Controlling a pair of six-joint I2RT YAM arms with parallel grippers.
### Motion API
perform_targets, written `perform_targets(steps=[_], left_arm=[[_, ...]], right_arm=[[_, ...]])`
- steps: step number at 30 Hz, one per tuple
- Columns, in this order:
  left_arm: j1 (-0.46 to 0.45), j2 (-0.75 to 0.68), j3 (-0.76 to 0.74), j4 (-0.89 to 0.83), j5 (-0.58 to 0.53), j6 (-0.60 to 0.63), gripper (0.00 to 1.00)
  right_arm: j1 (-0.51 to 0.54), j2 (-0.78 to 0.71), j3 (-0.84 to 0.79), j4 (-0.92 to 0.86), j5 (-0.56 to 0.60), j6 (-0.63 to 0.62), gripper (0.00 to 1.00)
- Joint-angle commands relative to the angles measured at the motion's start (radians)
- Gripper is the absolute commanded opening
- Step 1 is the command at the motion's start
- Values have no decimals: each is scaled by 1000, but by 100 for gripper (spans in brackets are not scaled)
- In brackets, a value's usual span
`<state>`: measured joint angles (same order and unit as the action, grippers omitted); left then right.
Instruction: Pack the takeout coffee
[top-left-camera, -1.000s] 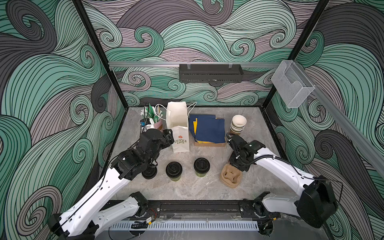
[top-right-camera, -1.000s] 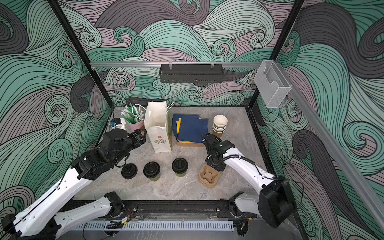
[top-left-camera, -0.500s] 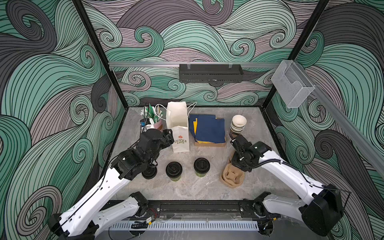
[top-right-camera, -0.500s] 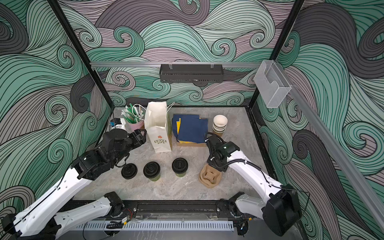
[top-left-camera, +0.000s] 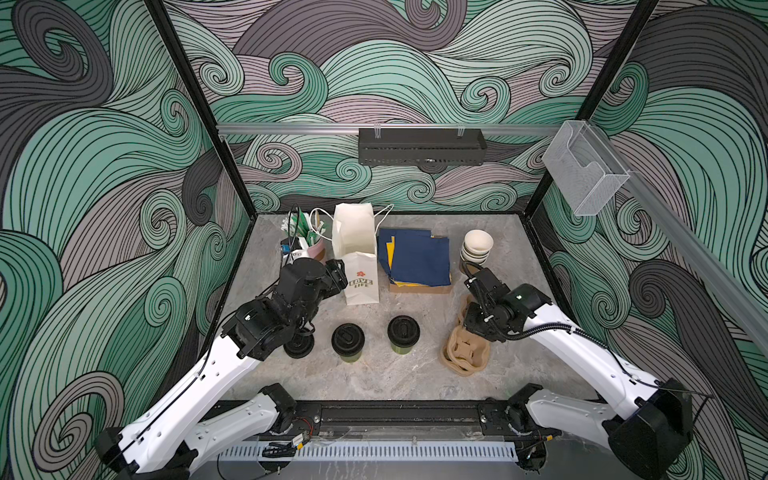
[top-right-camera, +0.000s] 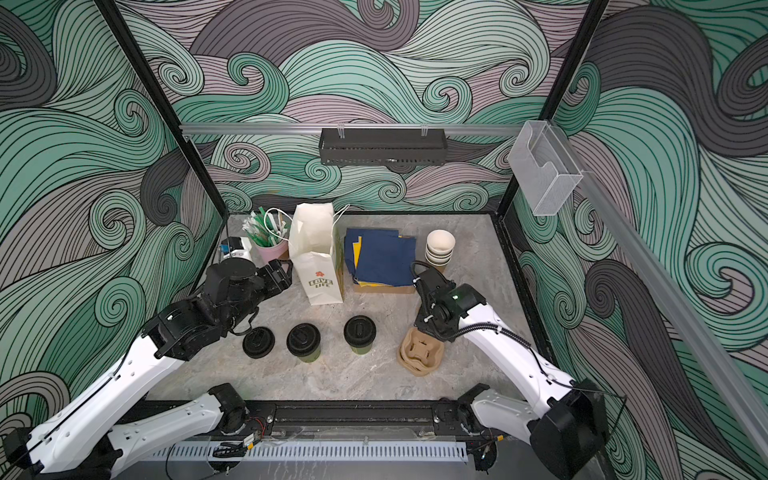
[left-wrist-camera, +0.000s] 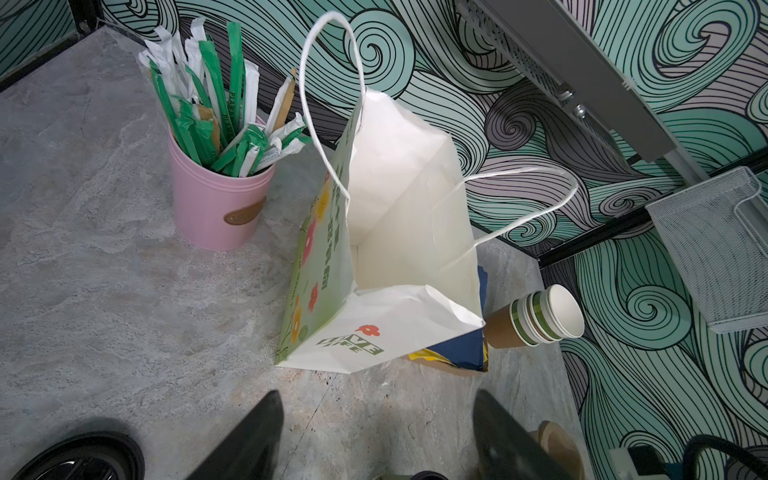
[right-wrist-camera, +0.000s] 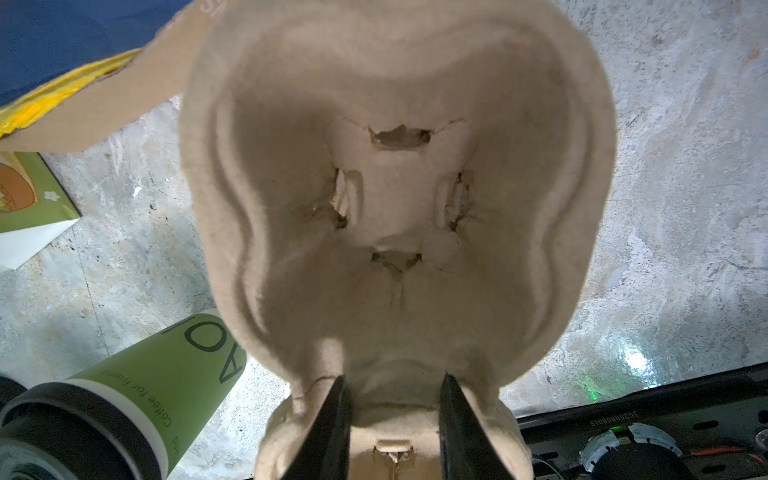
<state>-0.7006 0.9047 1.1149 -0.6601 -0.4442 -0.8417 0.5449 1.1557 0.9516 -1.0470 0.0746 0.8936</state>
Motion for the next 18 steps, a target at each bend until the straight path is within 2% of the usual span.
perform_targets(steps=[1,6,10,15,18], left_arm=[[9,-5,19,-17,12,13,74],[9,48,53,-12,102,54,74],[9,83,68,-1,156,66,75],[9,101,77,4,175,72,75],[9,104,75,8,176,73,75]], right_arm=[[-11,16,15,9,-19,-3,23],[-26,49,-4,51,-60,94,27],[-28,77,-12,55,-44,128,29],[-39,102,-27,61,-35,145,31],[-40,114,-25,64,-33,149,36]])
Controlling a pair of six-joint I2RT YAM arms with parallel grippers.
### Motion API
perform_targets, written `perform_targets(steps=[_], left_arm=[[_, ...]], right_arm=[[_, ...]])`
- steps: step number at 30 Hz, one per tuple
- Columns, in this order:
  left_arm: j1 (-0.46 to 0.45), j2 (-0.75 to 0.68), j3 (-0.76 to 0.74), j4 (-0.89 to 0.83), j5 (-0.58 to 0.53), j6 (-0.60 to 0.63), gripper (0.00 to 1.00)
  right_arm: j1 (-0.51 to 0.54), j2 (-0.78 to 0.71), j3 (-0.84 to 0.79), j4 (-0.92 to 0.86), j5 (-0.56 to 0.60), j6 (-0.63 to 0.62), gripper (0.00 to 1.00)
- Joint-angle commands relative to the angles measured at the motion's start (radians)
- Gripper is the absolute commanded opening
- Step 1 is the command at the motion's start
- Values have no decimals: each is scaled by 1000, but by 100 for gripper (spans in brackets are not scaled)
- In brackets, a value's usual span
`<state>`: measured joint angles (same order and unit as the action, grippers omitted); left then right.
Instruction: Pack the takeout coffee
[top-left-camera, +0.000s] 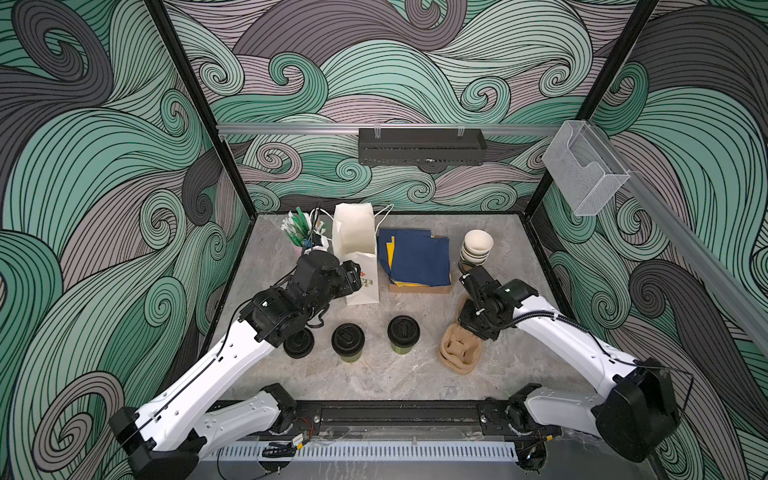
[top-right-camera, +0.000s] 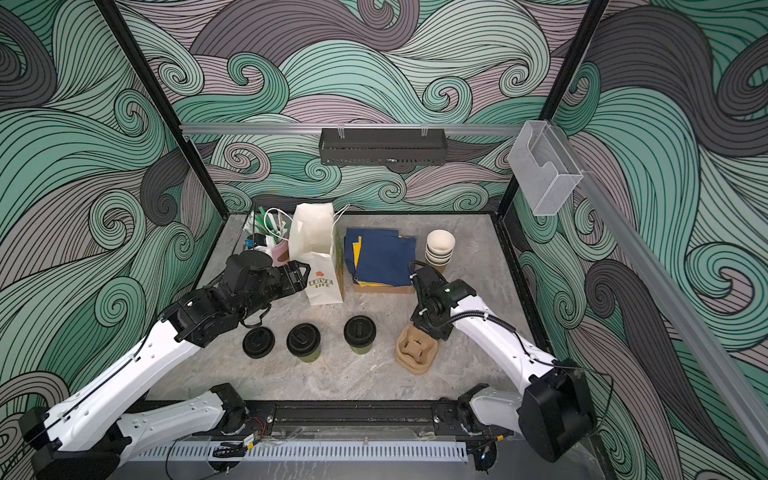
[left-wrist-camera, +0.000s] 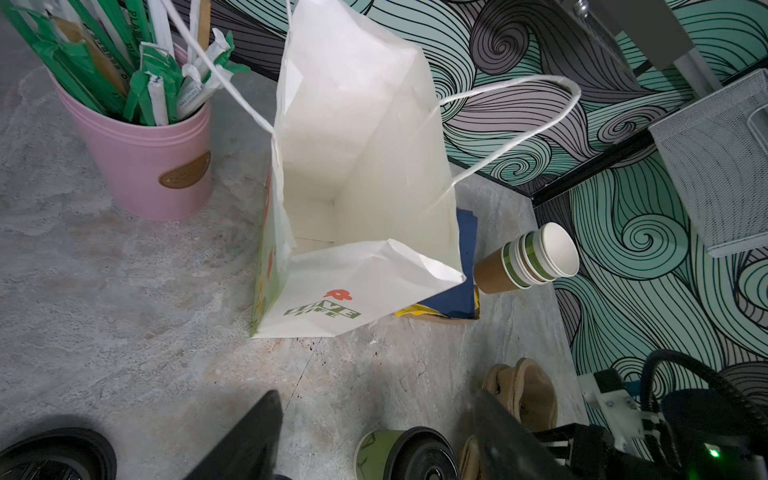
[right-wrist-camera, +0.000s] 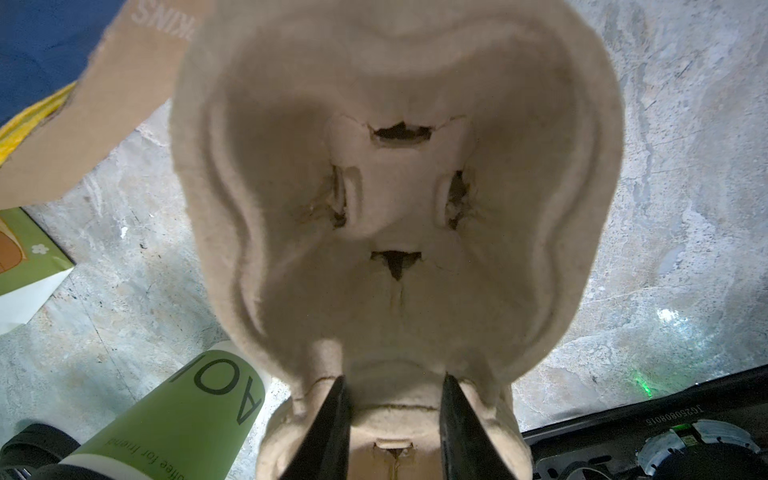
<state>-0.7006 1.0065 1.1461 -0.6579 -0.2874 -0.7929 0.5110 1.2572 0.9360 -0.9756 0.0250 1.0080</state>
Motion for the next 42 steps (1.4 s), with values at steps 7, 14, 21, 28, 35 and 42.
perform_targets(steps=[7,14,21,28,35,42], left_arm=[[10,4,43,8,18,24,75],[9,-2,42,5,14,24,75],[9,-6,32,7,13,20,75],[10,-11,33,4,15,23,75],[9,-23,29,-2,16,22,75],[9,-32,26,-6,17,19,75]], right_arm=[[-10,19,-18,-1,21,41,43],[-13,2,-26,5,8,51,35],[-12,-68,-18,-36,18,97,29],[-12,-49,-25,-28,10,117,29],[-14,-9,-51,1,8,139,41],[-15,2,-72,26,3,139,42]])
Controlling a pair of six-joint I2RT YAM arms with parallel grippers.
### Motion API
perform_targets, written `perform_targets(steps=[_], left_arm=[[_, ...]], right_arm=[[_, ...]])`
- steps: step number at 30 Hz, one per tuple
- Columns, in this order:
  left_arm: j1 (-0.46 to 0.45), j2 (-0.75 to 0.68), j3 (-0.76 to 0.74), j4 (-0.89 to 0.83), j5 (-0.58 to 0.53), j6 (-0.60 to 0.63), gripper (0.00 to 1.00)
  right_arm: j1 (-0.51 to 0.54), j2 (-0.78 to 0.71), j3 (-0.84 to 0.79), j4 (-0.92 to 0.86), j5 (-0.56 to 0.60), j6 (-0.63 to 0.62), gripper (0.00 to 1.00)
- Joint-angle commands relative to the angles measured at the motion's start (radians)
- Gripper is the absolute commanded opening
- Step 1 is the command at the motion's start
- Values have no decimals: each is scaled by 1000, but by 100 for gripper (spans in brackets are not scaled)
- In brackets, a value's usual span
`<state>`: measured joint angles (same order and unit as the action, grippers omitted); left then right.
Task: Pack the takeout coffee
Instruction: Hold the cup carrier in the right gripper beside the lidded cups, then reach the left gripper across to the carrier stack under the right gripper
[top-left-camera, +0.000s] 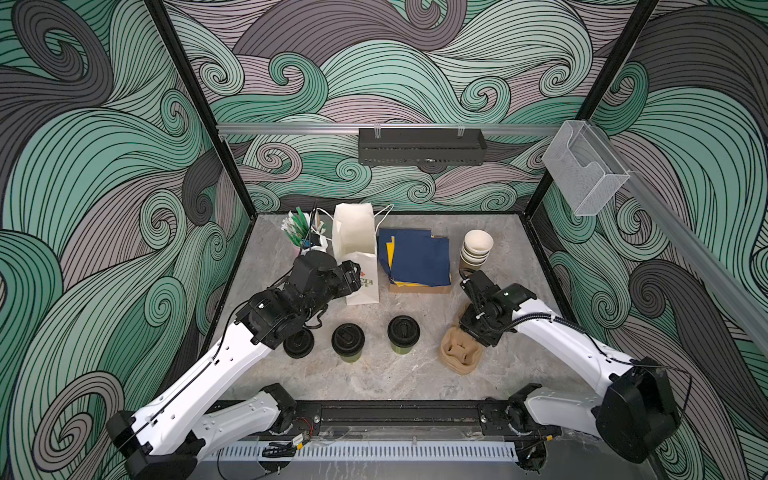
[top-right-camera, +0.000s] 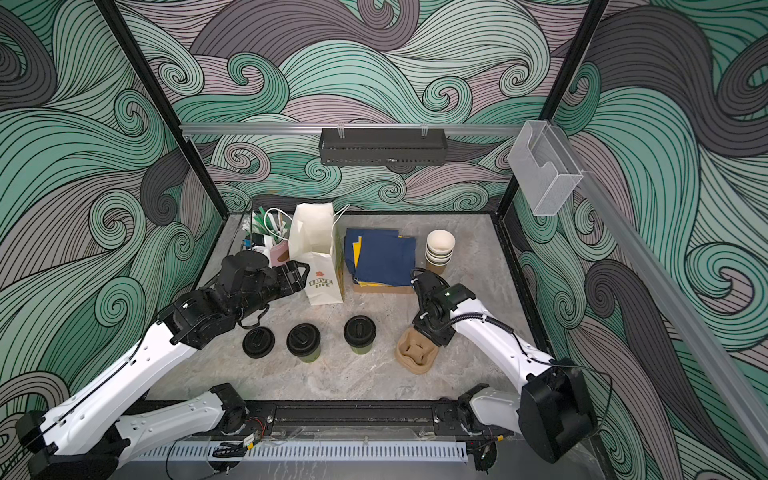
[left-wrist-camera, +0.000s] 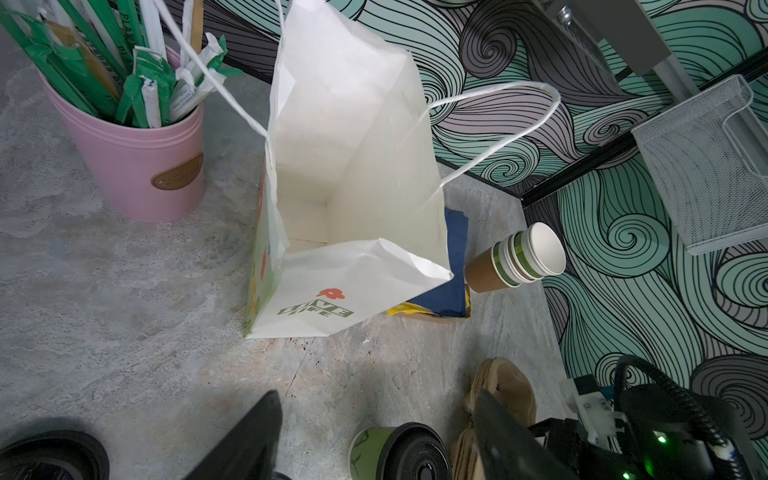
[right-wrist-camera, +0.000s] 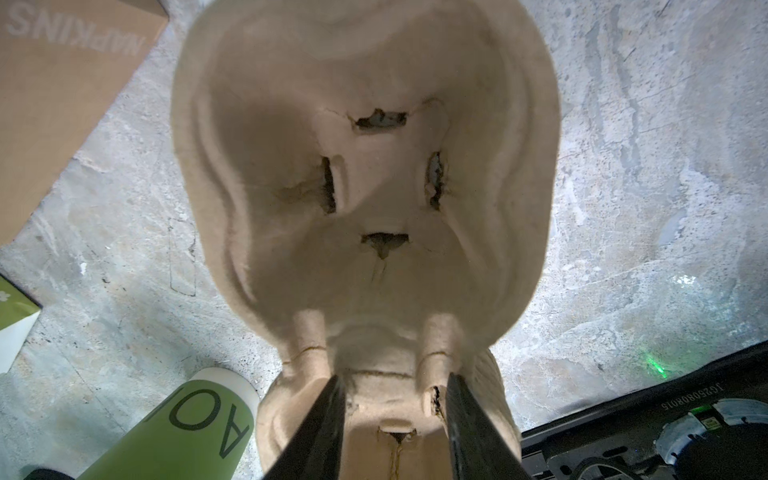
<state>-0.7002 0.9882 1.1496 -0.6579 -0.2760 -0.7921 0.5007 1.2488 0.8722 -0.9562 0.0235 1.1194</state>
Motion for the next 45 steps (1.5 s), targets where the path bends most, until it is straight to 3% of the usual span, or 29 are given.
perform_targets(steps=[1,8,24,34,37,41,45], left_arm=[[9,-13,21,-6,6,18,75],[8,-11,24,-4,11,19,75],[9,-2,29,-3,14,23,75],[9,3,32,-3,14,27,75],[9,10,34,17,55,50,75],[-5,48,57,63,197,91,74],[-131,101,82,90,210,136,74]], right_arm=[[-4,12,-9,8,2,25,42],[-5,24,-8,15,-1,24,36],[-8,57,22,14,19,-16,45],[-13,34,41,-19,23,-21,31],[-14,0,55,-48,23,-23,30],[-23,-42,50,-66,8,-14,30],[-40,-62,37,-68,-14,0,30]])
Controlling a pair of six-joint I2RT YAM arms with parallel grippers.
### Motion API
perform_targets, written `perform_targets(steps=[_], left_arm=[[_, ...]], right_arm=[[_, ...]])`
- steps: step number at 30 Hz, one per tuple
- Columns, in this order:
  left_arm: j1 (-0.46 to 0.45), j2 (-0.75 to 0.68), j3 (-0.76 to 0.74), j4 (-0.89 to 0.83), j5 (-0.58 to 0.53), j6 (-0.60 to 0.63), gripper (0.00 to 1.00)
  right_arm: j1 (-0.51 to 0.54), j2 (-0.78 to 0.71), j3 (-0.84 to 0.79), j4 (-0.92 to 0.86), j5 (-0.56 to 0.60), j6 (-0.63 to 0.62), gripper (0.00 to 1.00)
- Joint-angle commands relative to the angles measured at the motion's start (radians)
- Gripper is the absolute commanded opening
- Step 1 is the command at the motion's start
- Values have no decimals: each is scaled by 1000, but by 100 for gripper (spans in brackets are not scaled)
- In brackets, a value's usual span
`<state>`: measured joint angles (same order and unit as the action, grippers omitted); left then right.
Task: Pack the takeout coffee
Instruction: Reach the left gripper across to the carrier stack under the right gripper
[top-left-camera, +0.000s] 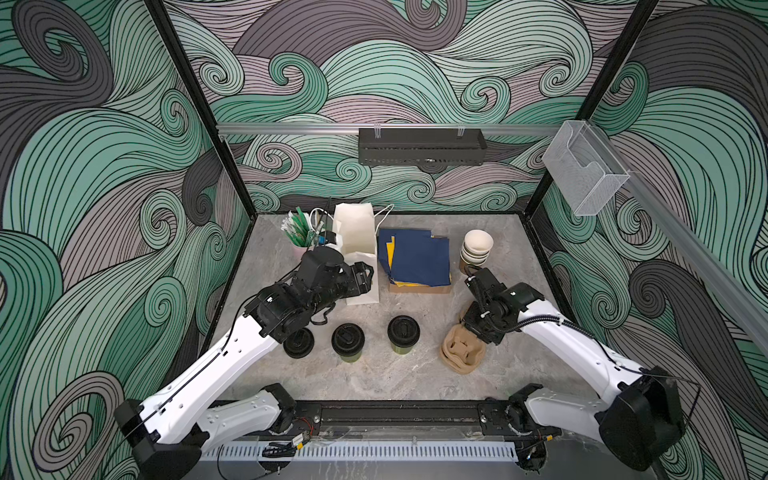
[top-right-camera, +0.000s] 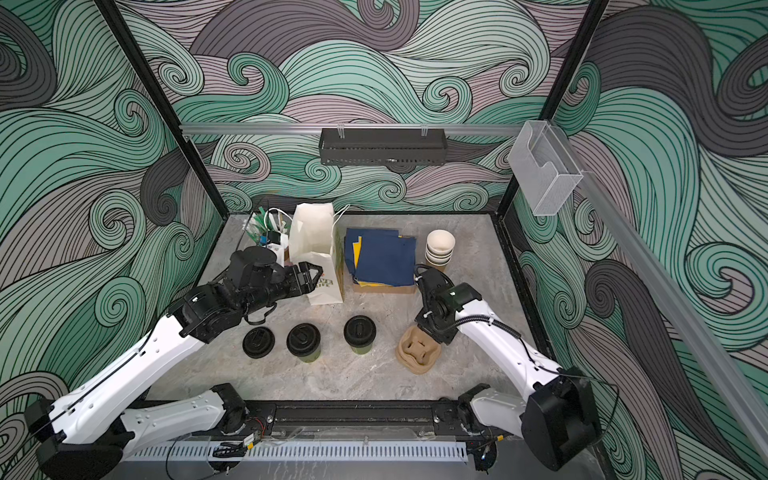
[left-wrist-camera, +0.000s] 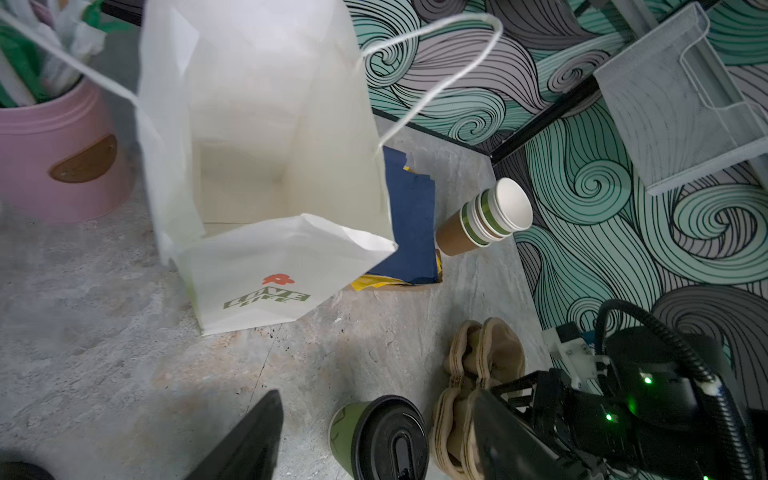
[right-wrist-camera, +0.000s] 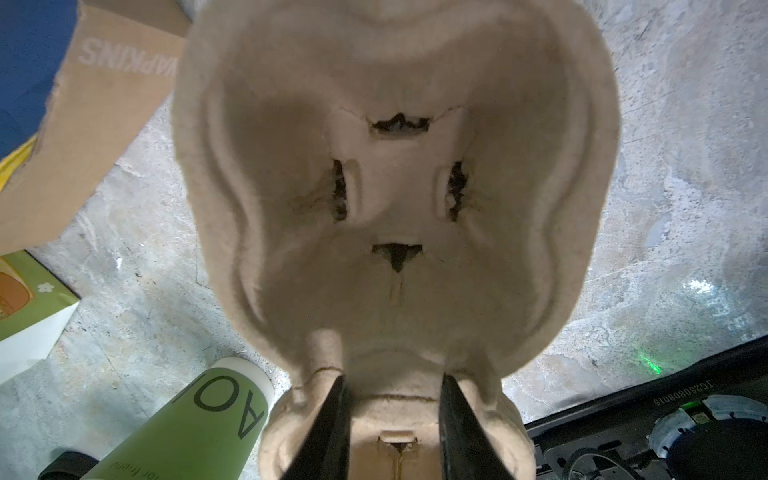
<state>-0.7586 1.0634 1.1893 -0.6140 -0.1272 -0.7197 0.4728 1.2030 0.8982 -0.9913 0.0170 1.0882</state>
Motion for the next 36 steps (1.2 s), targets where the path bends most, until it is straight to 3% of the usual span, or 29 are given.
perform_targets(steps=[1,9,15,24,29,36], left_arm=[[-119,44,43,52,43,76,74],[-375,224,28,98,-60,91,69],[-488,397,95,125,-150,254,67],[-500,519,151,159,-73,321,63],[-497,527,138,200,-95,257,60],[-498,523,108,252,-104,195,60]], right_arm=[[-16,-17,8,-31,-12,35,30],[-31,34,5,6,-54,32,30],[-34,78,10,12,-61,-2,34],[-56,-22,35,-45,-54,-41,46],[-105,-111,8,-103,-35,-103,46],[-109,-31,33,-86,-88,-159,49]])
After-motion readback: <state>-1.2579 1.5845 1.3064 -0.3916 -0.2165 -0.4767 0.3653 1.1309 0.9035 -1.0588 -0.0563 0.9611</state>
